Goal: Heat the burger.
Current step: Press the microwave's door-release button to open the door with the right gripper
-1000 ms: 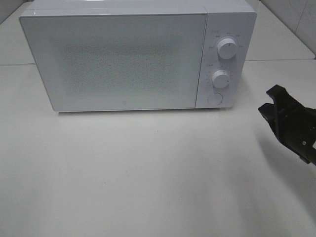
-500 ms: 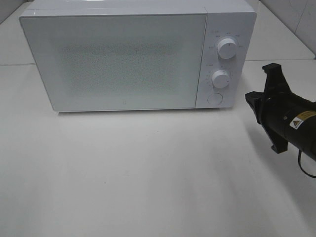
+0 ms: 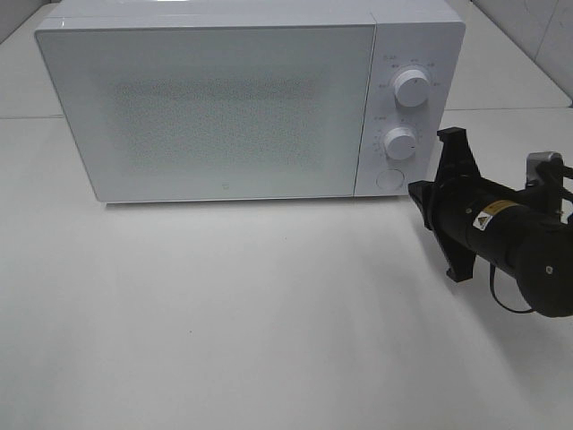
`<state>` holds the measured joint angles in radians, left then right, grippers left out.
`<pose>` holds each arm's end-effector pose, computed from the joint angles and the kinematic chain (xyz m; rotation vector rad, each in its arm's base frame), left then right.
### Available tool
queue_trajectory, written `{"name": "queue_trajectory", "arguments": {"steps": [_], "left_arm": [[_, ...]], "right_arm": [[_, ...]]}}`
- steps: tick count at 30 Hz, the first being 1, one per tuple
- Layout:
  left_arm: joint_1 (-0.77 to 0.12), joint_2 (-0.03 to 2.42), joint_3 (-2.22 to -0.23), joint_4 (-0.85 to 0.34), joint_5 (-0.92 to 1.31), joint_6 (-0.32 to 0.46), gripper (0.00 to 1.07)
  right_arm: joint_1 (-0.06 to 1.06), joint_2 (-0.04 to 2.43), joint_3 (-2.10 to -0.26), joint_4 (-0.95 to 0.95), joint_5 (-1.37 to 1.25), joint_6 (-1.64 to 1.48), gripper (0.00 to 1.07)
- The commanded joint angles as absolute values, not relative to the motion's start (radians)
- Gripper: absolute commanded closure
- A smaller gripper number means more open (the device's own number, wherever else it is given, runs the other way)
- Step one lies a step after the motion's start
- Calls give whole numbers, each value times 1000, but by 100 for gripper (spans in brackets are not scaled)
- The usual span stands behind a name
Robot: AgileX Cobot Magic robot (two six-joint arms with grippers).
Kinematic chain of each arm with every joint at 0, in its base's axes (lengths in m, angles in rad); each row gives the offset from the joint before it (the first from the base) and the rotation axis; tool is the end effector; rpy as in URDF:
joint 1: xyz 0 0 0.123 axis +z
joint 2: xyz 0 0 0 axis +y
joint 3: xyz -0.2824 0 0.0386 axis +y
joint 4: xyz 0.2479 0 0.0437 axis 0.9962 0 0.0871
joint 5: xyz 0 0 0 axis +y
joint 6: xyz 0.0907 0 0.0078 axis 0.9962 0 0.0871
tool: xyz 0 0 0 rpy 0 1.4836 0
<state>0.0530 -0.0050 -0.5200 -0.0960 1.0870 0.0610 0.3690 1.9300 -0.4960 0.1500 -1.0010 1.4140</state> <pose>-0.0089 -0.0082 0.2808 0.0155 2.0421 -0.0435 0.2814 0.0965 0.1030 1.1919 1.7153 1.0923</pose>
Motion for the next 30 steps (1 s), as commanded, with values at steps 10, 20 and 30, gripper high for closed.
{"name": "queue_trajectory", "arguments": {"steps": [10,20,30], "left_arm": [[55,-9,-517,-95,1072,56,6],[55,-9,-517,-95,1072,56,6],[55,-9,-517,-95,1072,56,6]], "right_arm": [[384,2036,-630,169,-948,1428,107],[383,2084,-684,171,-932,1435,107],[383,2105,-744,200,-902,1406,107]]}}
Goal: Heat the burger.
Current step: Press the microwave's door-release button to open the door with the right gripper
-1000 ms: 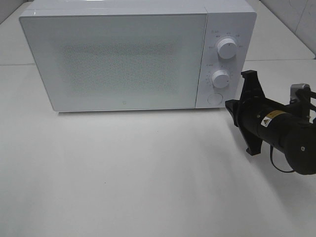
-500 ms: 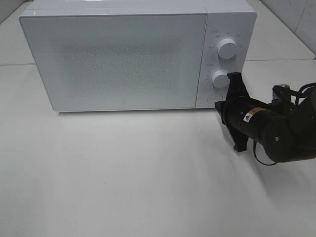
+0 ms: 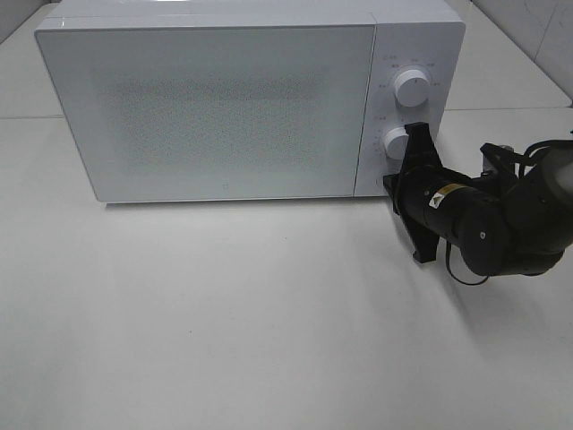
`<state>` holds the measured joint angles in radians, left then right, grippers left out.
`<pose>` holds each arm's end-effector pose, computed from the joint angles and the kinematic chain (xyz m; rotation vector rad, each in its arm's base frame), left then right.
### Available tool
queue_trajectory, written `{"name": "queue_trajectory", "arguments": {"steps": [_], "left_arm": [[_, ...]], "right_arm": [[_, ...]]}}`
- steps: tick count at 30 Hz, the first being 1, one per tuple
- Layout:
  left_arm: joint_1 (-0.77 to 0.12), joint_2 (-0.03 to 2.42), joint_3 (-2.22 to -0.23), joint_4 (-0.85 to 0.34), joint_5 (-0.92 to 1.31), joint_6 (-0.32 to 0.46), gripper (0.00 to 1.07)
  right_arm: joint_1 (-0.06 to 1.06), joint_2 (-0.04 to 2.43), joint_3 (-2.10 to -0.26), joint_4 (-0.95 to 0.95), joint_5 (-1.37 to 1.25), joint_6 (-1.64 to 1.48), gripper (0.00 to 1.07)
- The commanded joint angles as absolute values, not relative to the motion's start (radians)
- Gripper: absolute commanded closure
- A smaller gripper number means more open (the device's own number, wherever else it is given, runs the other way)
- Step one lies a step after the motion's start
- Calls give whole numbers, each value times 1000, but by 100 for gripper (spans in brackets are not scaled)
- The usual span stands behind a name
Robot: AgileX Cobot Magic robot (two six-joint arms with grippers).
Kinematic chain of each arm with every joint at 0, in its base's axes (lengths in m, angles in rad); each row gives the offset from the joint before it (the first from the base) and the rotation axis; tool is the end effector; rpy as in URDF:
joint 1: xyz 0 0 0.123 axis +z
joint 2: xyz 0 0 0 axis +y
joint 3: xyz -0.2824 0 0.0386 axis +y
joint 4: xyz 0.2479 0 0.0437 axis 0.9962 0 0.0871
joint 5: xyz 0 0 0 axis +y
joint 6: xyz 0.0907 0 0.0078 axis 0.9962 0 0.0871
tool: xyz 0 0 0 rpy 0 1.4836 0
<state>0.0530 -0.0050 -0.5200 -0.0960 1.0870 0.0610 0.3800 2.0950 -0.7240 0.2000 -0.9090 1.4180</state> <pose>-0.0089 -0.0082 0.2808 0.0155 2.0421 -0.0435 0.3304 0.1166 0.0800 1.2567 1.7090 1.0748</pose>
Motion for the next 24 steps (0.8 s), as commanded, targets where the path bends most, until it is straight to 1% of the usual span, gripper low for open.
{"name": "queue_trajectory", "arguments": {"steps": [1,8,13,24], "left_arm": [[55,-9,-517,-95,1072,56,6],[55,-9,-517,-95,1072,56,6],[55,-9,-517,-95,1072,56,6],[55,-9,-517,-95,1072,56,6]], "right_arm": [[383,2109,-748,197,-902,1410,107],[383,2112,-752,199,-943,1411,107],[383,2112,-752,210,-1054,1409,107],[383,2116,-753,214,-1057,1409,107]]}}
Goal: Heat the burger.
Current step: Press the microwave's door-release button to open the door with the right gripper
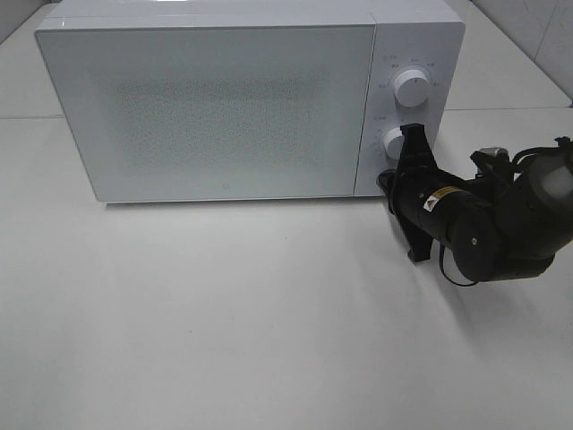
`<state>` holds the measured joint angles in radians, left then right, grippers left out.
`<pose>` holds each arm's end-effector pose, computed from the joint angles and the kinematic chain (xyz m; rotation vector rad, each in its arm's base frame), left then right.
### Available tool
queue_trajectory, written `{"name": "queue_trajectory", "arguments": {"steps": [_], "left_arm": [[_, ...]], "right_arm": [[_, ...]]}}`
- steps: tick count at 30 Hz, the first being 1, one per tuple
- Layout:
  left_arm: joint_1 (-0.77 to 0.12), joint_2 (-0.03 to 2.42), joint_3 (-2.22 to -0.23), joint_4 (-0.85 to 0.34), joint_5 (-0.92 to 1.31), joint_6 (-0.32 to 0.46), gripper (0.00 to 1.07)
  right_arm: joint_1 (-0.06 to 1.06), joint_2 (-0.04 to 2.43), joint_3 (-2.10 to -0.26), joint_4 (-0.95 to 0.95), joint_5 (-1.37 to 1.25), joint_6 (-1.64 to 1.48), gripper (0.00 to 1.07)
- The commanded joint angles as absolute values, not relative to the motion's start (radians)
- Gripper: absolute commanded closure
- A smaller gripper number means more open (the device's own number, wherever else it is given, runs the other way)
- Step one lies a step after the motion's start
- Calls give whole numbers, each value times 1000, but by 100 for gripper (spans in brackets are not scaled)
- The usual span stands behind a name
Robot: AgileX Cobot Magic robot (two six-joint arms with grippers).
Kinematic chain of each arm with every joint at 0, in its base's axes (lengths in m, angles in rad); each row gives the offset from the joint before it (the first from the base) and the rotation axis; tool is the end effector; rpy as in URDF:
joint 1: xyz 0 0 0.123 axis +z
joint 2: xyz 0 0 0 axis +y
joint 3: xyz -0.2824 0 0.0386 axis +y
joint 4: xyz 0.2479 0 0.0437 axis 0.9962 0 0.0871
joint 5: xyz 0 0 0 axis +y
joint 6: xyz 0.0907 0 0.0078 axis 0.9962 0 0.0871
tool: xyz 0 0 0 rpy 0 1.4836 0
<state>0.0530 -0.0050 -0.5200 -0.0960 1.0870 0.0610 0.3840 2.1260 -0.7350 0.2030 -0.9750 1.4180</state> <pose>-0.0089 -0.0082 0.2808 0.0155 2.0421 -0.0435 0.3335 0.1184 0.0766 1.2282 1.6707 1.0995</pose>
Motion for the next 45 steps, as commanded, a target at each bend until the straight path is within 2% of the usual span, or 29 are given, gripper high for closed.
{"name": "queue_trajectory", "arguments": {"steps": [1,25,45], "left_arm": [[55,-9,-517,-95,1072,56,6],[55,-9,-517,-95,1072,55,6],[55,-9,-517,-95,1072,55,6]], "right_arm": [[383,2116,-753,214,-1057,1409,107],[383,2116,-776,242,-1088,1405,107],[359,2139,-899,241,-1107,1382,107]]}}
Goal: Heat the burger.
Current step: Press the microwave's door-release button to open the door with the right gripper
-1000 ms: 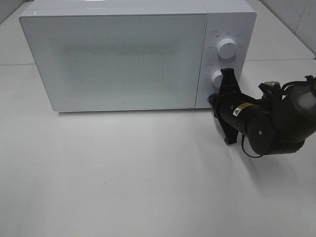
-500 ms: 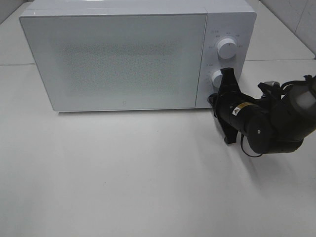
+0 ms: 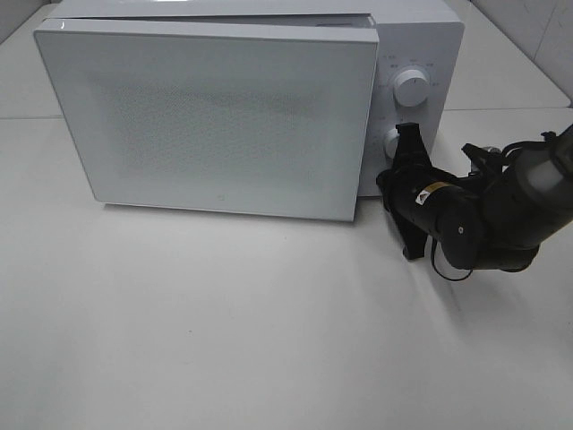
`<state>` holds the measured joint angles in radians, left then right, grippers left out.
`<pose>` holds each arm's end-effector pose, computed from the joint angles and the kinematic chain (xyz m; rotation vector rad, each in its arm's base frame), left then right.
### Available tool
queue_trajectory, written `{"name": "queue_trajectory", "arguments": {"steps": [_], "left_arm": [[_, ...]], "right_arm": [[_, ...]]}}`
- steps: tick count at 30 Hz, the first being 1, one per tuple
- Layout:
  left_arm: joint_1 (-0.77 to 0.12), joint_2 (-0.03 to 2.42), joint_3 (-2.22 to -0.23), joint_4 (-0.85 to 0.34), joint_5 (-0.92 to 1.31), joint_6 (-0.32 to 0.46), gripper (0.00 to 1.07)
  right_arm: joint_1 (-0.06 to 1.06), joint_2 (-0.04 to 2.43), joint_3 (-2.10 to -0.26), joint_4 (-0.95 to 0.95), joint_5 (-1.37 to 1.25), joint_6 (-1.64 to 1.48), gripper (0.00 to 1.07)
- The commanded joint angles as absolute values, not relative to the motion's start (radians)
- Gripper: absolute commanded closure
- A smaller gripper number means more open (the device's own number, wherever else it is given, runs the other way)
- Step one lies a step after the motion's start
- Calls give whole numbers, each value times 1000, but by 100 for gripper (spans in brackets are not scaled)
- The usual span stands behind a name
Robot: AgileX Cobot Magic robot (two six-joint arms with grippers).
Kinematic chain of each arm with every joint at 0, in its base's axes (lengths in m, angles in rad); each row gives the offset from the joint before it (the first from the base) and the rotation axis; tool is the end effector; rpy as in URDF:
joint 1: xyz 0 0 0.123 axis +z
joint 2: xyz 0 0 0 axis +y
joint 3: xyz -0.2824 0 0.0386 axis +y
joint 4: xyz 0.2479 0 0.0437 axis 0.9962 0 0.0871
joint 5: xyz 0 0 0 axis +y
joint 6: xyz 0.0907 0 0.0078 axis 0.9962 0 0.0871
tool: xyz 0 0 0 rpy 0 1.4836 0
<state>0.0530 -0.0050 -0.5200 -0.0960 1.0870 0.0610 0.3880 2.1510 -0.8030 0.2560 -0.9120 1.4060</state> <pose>-0.0089 -0.0082 0.2808 0.0155 2.0421 -0.0435 0.3473 0.1223 0.0740 1.2799 1.6562 1.0728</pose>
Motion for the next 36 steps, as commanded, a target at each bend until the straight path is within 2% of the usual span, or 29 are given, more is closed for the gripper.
{"name": "queue_trajectory", "arguments": {"steps": [1,19,36], "left_arm": [[55,-9,-517,-95,1072,55,6],[55,-9,-517,-95,1072,55,6],[55,-9,-517,-95,1072,55,6]], "right_arm": [[359,2139,-900,241,-1104,1382,107],[362,2110,-890,229,-1004,1386,107],[362,2089,-782,223,-1006,1412,107]]}}
